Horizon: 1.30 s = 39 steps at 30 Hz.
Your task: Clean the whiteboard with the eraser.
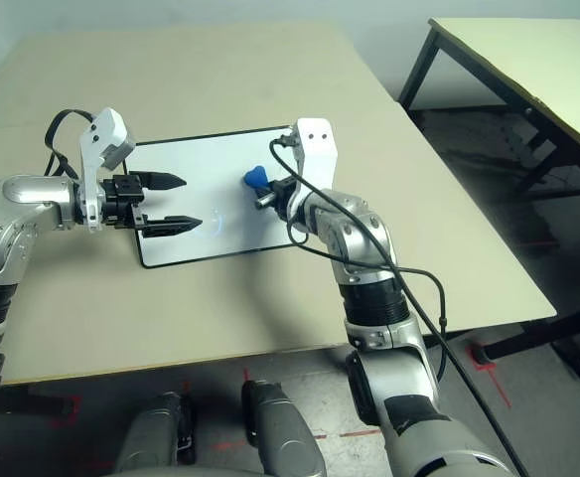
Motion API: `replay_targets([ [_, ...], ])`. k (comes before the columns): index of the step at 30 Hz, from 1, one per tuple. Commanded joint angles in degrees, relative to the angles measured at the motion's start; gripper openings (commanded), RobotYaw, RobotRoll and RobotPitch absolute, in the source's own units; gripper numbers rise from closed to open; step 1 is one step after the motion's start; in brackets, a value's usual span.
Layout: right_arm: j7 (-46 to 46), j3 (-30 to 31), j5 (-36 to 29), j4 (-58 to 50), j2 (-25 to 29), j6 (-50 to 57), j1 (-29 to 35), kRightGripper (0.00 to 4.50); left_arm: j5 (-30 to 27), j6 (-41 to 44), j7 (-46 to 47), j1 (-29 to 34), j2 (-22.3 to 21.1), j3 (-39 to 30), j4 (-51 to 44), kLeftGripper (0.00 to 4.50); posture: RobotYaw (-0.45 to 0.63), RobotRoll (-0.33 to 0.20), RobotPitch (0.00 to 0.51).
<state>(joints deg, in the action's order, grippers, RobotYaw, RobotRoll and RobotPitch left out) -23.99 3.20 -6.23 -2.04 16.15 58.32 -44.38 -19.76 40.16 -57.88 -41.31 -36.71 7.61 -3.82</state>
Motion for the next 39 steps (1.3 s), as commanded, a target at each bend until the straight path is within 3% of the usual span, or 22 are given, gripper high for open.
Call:
replay_targets([
  [1,1.3,-0.5,0.1,0.5,0.9,0.3,0.0,0.65,0.1,0.1,-0.2,0.2,-0.1,0.9,-0.3,4.5,-0.07,0.0,0.142],
  [18,5.0,-3.3,-0.4,-0.1,3.1,-0.5,-0.7,0.65,0.2,-0.1,-0.7,0.1,-0.2,1.2,-0.5,4.5,-0.07,0.0,0.131],
  [32,4.2,0.3,-3.4,-2.4,-1.7,5.2,6.9,0.65,0.1,0.3,-0.8,-0.2,-0.2,1.4,-0.8,4.5,-0.07,0.0,0.142],
  [39,4.3,-0.5,-3.5,-1.2,-1.6,4.1,6.5,0.65,0.2,0.2,-1.1,-0.3,-0.6,1.3,-0.6,4.5,-0.07,0.0,0.144],
])
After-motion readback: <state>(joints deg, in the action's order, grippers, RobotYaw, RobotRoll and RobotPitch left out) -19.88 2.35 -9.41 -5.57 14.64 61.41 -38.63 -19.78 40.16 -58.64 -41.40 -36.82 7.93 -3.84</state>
